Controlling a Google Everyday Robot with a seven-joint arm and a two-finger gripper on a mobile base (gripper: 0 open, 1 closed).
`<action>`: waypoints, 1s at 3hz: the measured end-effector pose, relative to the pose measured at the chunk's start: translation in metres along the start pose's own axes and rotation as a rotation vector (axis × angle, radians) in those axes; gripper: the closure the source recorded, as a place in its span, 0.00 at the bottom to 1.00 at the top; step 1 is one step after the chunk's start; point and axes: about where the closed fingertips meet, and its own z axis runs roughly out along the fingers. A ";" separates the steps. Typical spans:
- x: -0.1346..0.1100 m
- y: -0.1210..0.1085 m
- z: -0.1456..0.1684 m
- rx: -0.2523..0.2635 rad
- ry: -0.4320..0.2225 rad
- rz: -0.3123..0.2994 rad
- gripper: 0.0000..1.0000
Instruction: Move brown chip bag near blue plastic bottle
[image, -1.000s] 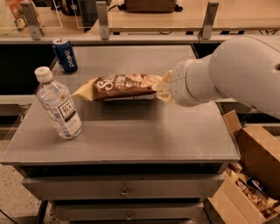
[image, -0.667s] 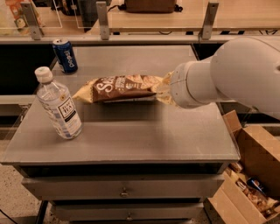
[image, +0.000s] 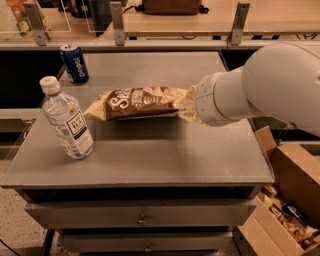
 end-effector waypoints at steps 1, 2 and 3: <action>0.000 0.002 0.003 -0.010 0.000 -0.004 0.38; -0.002 0.002 0.001 -0.008 0.001 -0.008 0.13; -0.003 0.001 0.000 -0.006 0.002 -0.011 0.00</action>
Offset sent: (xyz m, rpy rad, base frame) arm -0.0002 0.0013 -0.0030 -0.0048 0.0069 0.0053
